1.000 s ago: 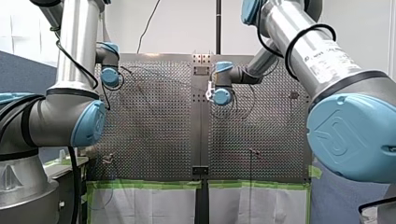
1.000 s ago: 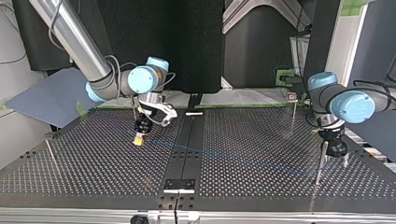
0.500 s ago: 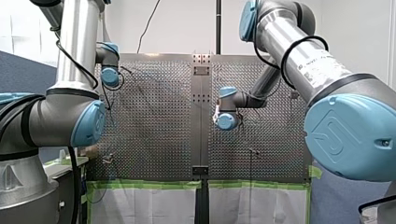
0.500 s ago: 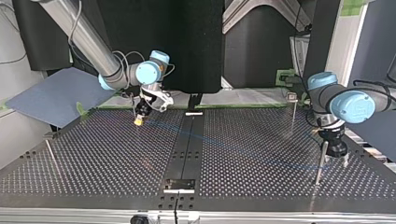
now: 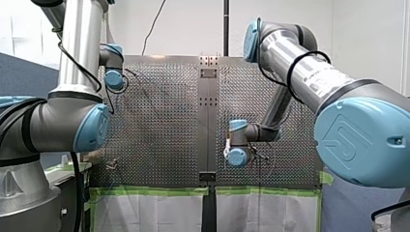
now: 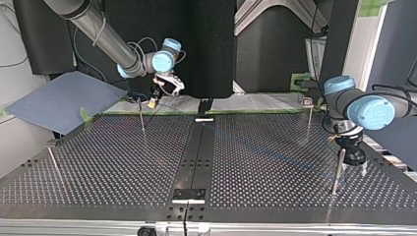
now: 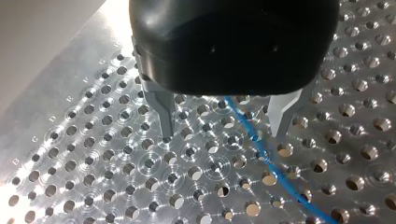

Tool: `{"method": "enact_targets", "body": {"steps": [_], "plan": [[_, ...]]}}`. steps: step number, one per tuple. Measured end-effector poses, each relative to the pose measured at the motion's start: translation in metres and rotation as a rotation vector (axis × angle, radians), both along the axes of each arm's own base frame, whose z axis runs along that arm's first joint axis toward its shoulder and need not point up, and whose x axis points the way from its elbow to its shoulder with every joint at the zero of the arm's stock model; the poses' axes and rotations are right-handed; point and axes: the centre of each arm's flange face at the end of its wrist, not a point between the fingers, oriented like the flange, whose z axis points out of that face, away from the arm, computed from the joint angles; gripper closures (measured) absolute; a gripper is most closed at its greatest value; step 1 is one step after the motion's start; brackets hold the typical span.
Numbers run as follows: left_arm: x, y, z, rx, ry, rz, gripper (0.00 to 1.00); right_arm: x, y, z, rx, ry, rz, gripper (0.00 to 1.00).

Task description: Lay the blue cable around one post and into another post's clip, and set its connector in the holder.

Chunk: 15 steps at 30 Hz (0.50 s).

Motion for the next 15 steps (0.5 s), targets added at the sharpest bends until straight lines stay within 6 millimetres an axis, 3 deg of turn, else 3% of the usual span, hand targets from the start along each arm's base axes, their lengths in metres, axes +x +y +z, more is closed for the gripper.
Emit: {"method": "enact_targets", "body": {"steps": [10,15], "plan": [[0.0,0.0,0.0,0.001,0.0,0.002,0.0,-0.028,0.038,-0.078,0.074,0.052,-0.003,1.0],[0.0,-0.001,0.0,0.003,0.002,0.0,0.0,-0.043,0.049,-0.093,0.082,0.052,-0.013,1.0]]}}
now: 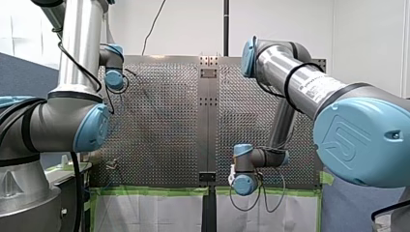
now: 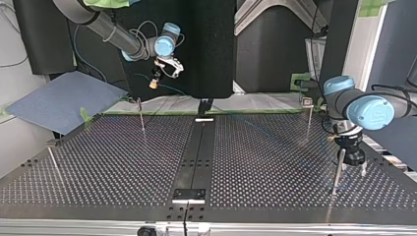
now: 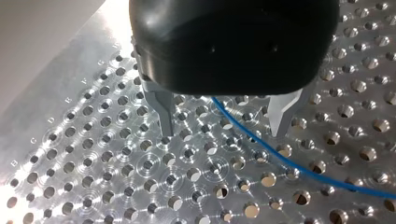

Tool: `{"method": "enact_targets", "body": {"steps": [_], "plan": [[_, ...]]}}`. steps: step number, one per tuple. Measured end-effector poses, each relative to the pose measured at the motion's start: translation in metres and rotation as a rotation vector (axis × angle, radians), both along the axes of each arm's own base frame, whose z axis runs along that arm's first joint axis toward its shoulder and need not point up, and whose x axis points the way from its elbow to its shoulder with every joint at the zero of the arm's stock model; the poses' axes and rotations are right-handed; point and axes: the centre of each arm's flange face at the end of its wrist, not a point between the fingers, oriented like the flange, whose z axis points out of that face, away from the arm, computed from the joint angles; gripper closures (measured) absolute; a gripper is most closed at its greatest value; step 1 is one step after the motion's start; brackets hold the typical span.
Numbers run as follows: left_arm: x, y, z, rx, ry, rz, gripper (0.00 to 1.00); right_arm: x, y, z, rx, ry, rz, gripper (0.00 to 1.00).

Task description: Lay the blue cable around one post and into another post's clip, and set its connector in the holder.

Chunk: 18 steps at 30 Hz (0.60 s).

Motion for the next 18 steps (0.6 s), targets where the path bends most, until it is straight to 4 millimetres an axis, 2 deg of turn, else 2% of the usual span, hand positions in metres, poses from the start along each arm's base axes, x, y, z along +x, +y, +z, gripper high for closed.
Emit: {"method": "enact_targets", "body": {"steps": [9,18], "plan": [[0.0,-0.003,0.0,0.003,0.001,-0.003,0.0,-0.022,-0.005,0.027,-0.056,-0.064,-0.027,1.0],[0.0,-0.003,0.0,0.003,0.001,-0.003,0.0,-0.06,-0.016,0.055,-0.054,-0.09,-0.035,1.0]]}}
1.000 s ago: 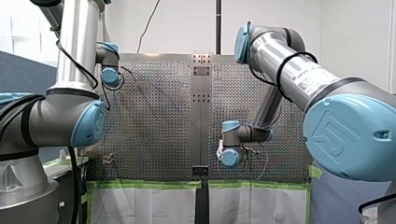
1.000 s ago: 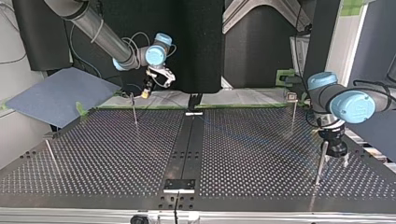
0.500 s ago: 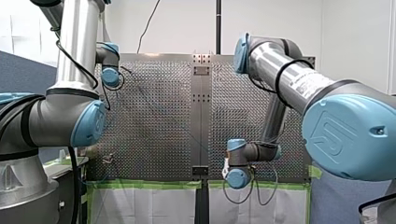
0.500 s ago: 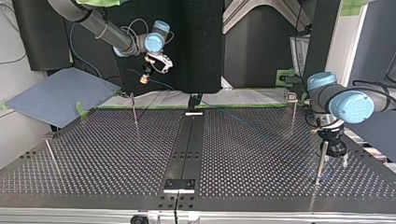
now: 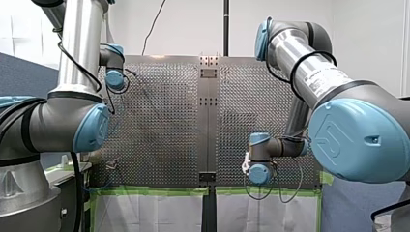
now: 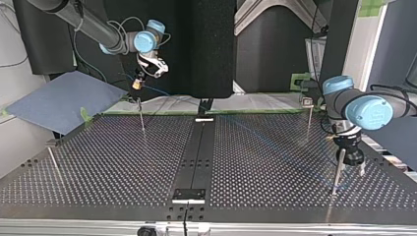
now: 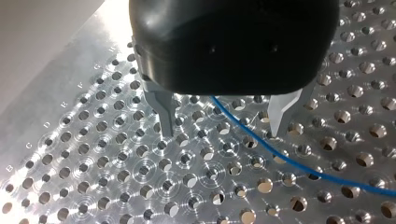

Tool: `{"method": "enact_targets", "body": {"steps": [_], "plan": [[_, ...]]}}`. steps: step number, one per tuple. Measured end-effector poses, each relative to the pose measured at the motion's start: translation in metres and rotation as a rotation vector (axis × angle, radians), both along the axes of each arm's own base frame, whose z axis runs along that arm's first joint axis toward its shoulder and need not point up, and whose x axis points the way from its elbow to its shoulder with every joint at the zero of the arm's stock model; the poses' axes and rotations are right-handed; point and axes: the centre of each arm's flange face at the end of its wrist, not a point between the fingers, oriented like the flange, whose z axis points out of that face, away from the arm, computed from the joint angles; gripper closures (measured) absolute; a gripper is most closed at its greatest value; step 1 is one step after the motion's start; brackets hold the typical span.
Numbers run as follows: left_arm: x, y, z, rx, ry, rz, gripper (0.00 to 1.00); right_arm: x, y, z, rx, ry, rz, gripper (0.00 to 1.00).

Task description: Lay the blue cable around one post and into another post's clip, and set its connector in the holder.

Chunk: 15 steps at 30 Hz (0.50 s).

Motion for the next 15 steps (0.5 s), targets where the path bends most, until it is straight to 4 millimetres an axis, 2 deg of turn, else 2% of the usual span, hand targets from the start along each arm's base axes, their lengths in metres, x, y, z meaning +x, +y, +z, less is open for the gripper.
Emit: {"method": "enact_targets", "body": {"steps": [15], "plan": [[0.0,0.0,0.0,0.0,0.0,0.0,0.0,-0.061,-0.018,0.049,-0.085,-0.091,-0.005,1.0]]}}
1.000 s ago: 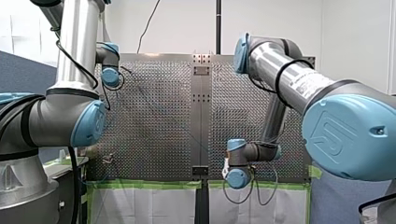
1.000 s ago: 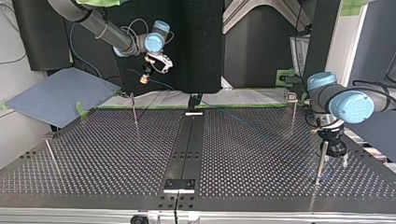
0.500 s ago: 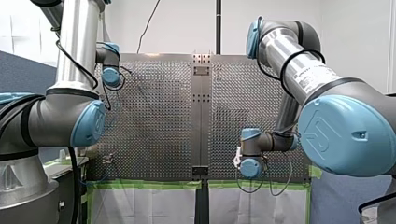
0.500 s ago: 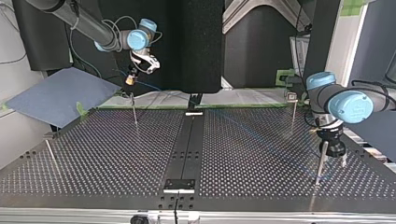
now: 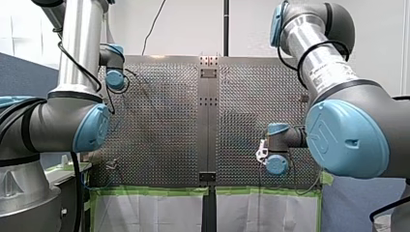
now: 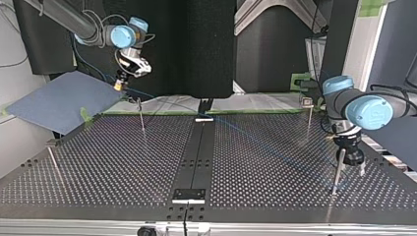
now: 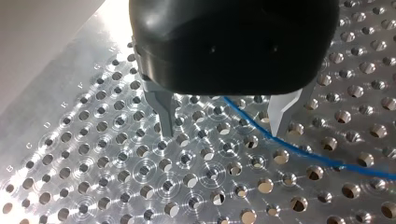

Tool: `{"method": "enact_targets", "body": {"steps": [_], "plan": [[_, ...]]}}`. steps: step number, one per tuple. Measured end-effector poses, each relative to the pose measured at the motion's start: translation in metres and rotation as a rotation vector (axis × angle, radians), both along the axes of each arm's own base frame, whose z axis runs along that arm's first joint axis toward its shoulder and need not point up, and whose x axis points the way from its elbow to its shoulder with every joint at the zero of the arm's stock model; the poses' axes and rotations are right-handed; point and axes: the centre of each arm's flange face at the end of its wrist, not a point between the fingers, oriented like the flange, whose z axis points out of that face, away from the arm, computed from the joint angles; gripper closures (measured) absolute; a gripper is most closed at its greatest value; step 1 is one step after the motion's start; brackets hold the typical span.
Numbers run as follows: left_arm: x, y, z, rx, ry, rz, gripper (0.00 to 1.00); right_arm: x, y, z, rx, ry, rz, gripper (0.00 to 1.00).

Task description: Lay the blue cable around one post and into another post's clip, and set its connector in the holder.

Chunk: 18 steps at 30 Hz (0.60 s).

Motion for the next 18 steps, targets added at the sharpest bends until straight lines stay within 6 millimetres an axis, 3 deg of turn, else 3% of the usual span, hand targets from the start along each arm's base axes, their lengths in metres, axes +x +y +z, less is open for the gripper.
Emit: {"method": "enact_targets", "body": {"steps": [18], "plan": [[0.0,0.0,0.0,-0.02,-0.006,-0.001,0.0,-0.078,0.01,0.042,0.007,-0.003,-0.046,1.0]]}}
